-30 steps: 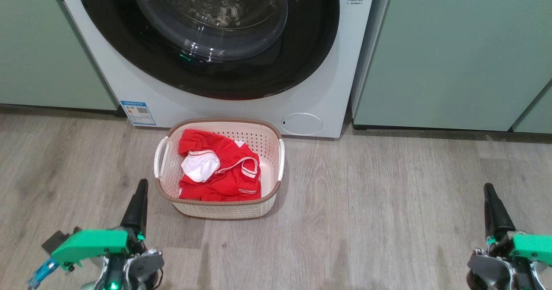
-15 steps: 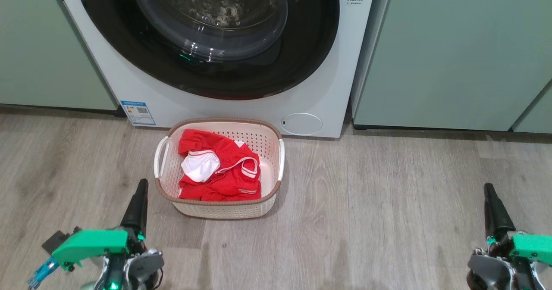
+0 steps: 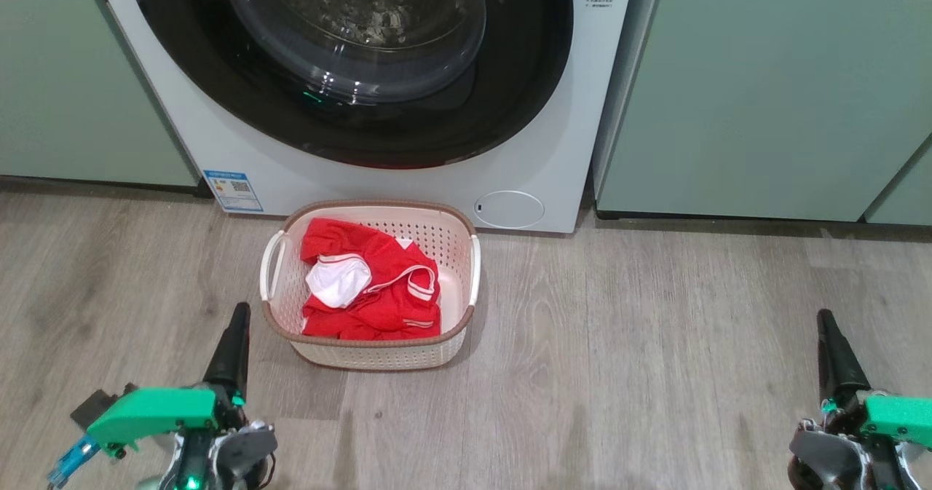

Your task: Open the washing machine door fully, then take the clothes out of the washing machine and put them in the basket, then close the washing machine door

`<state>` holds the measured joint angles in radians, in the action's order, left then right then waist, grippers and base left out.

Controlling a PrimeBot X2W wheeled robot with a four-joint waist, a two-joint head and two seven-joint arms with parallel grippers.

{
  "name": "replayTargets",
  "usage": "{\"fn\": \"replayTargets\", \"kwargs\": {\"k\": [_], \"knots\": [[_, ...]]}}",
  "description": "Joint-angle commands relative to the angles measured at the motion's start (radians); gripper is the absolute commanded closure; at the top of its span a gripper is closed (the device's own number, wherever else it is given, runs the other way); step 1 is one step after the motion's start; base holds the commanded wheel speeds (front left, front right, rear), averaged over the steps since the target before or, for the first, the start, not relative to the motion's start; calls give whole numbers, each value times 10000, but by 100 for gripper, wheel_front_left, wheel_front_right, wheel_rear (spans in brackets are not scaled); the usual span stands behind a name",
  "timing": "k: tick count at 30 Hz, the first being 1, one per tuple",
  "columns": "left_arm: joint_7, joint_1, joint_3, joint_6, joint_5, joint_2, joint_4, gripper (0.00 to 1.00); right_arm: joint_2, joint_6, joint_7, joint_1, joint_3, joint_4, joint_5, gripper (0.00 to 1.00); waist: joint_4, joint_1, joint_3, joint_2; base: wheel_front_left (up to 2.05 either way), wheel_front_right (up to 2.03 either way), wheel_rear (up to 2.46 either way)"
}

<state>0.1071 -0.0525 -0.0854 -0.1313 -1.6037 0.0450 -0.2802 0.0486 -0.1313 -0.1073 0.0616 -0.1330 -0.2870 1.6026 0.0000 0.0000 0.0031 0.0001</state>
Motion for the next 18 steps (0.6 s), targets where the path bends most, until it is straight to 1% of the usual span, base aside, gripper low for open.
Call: {"fn": "replayTargets", "kwargs": {"k": [1, 18], "knots": [[62, -555, -285, 6, -48, 53, 353, 100, 16, 6, -60, 463, 191, 422, 60, 100, 0, 0, 0, -1, 0, 0, 0], [62, -555, -284, 6, -49, 53, 353, 100, 16, 6, -60, 463, 191, 422, 60, 100, 0, 0, 0, -1, 0, 0, 0]]}}
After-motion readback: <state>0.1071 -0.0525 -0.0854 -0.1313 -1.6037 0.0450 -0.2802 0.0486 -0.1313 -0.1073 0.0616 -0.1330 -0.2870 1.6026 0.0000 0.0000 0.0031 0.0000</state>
